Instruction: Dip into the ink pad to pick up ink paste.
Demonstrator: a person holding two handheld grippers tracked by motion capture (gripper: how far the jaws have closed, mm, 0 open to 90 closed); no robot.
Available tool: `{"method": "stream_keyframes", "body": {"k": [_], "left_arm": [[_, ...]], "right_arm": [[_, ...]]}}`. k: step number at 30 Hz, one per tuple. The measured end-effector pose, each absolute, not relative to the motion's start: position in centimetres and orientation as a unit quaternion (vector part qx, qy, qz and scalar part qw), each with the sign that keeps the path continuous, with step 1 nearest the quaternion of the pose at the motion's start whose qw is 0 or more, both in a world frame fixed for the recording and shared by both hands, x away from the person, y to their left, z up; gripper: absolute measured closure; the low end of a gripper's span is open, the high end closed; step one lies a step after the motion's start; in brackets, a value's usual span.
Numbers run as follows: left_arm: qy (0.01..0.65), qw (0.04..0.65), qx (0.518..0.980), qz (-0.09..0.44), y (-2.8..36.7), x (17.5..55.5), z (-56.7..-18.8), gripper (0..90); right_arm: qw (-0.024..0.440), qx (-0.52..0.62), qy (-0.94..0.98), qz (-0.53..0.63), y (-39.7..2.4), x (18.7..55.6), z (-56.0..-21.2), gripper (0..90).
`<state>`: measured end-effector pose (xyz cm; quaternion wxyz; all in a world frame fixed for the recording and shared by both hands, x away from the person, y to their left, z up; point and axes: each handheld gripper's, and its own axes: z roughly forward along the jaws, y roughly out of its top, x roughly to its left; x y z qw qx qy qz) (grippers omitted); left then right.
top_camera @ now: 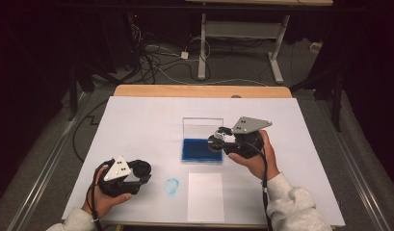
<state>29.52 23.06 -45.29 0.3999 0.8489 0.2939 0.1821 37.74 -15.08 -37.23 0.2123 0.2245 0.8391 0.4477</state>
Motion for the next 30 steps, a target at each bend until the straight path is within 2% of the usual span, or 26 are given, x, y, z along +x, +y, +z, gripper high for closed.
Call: {"method": "stream_keyframes", "body": {"k": [7,9,18,30], "left_arm": [[0.304,0.409,0.842,0.176,23.2,29.7,-45.3,36.8],[0.289,0.392,0.854,0.184,23.4,30.0,-45.2,36.9],[0.286,0.388,0.857,0.184,23.5,29.8,-45.2,36.8],[0.286,0.385,0.859,0.179,23.4,29.9,-45.3,36.8]], "right_arm": [[0.207,0.216,0.848,0.437,-14.0,38.6,-37.2,56.7],[0.209,0.215,0.851,0.431,-13.5,38.9,-37.3,56.7],[0.196,0.218,0.856,0.425,-11.3,40.0,-38.0,56.7],[0.178,0.219,0.873,0.399,-8.6,41.4,-40.0,56.7]]}}
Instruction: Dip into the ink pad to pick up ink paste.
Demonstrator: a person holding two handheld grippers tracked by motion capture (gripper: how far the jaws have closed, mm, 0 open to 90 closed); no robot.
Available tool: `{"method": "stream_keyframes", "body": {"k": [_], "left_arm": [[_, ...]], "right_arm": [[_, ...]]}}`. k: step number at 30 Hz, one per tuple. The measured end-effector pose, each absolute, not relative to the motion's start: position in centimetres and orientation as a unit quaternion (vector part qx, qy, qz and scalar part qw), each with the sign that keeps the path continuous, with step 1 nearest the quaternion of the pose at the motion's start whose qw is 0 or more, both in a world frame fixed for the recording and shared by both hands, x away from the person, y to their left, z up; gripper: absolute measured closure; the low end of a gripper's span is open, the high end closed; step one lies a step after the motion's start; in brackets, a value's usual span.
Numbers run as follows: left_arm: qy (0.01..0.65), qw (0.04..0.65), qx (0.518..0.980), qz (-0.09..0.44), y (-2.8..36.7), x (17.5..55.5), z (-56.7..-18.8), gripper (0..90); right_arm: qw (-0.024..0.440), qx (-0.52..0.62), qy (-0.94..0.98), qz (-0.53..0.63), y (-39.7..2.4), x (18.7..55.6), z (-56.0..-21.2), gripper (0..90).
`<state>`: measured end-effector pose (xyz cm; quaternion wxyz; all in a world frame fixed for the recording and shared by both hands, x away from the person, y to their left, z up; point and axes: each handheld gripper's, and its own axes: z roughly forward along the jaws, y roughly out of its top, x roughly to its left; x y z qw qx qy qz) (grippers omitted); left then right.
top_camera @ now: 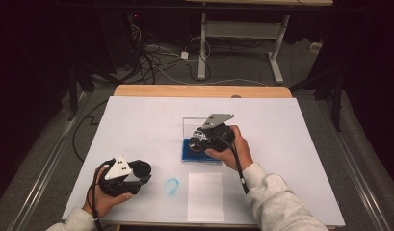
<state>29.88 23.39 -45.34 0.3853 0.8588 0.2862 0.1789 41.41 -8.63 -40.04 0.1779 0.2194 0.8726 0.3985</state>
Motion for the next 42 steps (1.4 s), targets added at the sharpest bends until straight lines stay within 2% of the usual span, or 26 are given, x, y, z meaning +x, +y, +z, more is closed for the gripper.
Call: {"method": "stream_keyframes", "body": {"k": [35,42], "left_arm": [[0.283,0.376,0.864,0.177,23.4,30.0,-45.6,36.7],[0.282,0.374,0.866,0.175,23.3,29.9,-45.6,36.7]], "right_arm": [[0.178,0.22,0.891,0.356,-6.6,42.1,-42.8,56.7],[0.162,0.23,0.889,0.36,-6.9,42.3,-42.9,56.7]]}}
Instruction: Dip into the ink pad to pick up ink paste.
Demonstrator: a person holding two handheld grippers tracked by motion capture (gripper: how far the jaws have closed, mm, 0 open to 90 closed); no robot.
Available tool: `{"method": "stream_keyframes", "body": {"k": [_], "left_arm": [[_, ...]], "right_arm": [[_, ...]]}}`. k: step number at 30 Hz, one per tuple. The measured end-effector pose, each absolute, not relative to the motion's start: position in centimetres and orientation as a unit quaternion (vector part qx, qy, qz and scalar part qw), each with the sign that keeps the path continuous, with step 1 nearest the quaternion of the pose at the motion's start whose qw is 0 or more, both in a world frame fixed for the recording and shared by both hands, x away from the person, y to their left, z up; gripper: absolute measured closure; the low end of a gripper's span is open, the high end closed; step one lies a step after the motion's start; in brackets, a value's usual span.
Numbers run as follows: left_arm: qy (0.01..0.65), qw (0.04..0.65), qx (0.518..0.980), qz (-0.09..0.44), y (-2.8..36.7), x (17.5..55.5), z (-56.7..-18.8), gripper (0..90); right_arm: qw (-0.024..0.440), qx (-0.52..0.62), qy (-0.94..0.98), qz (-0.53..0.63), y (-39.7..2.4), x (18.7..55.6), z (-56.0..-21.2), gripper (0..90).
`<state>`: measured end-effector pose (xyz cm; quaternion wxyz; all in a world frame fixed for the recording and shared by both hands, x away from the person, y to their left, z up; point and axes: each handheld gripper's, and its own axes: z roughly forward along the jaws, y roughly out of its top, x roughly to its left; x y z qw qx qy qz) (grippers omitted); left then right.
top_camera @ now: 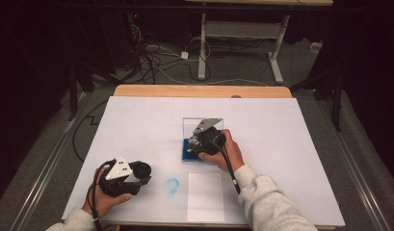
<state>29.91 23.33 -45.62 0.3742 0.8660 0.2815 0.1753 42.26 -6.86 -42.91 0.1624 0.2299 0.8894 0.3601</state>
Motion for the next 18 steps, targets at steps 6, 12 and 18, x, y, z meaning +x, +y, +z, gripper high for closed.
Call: {"method": "stream_keyframes", "body": {"k": [6,12,18], "left_arm": [[0.28,0.373,0.867,0.173,23.24,29.89,-45.65,36.7],[0.28,0.378,0.865,0.174,23.33,29.88,-45.59,36.7],[0.279,0.377,0.866,0.174,23.22,29.82,-45.57,36.7]], "right_arm": [[0.167,0.223,0.893,0.352,-6.73,42.11,-42.85,56.7],[0.163,0.223,0.896,0.348,-6.71,42.04,-42.79,56.6],[0.153,0.223,0.897,0.349,-6.79,42.4,-42.76,56.6]]}}
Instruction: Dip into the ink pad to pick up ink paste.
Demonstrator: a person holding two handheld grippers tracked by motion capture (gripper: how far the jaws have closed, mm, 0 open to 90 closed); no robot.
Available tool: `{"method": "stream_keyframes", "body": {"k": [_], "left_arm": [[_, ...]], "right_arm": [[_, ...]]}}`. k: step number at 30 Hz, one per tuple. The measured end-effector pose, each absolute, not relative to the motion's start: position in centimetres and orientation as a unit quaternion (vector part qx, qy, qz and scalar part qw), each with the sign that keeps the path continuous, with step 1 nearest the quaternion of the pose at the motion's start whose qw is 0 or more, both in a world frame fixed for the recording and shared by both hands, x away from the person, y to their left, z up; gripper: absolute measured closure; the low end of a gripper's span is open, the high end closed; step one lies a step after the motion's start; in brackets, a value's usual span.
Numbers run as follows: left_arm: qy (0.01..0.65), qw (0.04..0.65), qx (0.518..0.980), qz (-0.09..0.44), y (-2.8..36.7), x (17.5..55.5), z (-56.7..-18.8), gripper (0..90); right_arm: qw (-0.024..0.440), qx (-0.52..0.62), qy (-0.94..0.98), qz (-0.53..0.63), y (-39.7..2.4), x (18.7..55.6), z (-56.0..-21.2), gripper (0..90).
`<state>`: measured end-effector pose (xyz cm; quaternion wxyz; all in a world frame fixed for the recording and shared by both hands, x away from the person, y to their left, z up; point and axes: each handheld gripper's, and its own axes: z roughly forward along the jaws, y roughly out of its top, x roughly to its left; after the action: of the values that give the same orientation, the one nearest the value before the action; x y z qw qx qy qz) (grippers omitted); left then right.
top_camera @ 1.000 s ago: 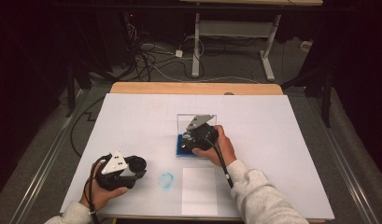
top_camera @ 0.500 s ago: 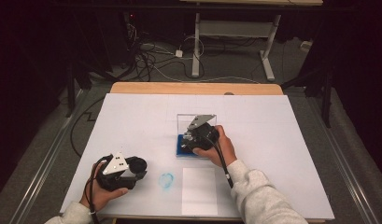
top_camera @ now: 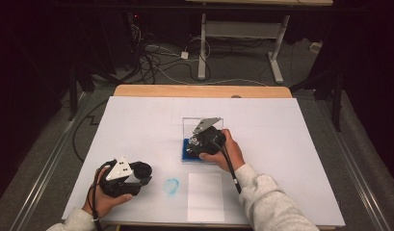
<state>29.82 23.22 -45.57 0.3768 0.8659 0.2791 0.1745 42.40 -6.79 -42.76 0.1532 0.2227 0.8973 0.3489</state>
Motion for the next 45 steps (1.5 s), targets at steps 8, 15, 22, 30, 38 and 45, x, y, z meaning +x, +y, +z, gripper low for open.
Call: {"method": "stream_keyframes", "body": {"k": [8,15,22,30,38,45], "left_arm": [[0.279,0.372,0.866,0.183,23.09,29.7,-45.54,36.7],[0.276,0.375,0.866,0.184,22.94,29.6,-45.42,36.7],[0.276,0.375,0.867,0.18,22.9,29.69,-45.48,36.7],[0.274,0.375,0.868,0.177,22.9,29.72,-45.51,36.7],[0.276,0.375,0.867,0.175,22.94,29.74,-45.53,36.7],[0.277,0.374,0.868,0.175,23.05,29.77,-45.55,36.7]], "right_arm": [[0.147,0.225,0.902,0.337,-6.54,42.6,-42.57,56.6],[0.149,0.22,0.905,0.332,-6.4,42.62,-42.52,56.6],[0.149,0.218,0.909,0.324,-6.25,42.77,-42.41,56.6],[0.156,0.216,0.91,0.317,-6.12,42.41,-42.36,56.6],[0.153,0.214,0.91,0.322,-6.17,42.68,-42.39,56.5],[0.166,0.214,0.909,0.318,-6.35,42.22,-41.91,56.6]]}}
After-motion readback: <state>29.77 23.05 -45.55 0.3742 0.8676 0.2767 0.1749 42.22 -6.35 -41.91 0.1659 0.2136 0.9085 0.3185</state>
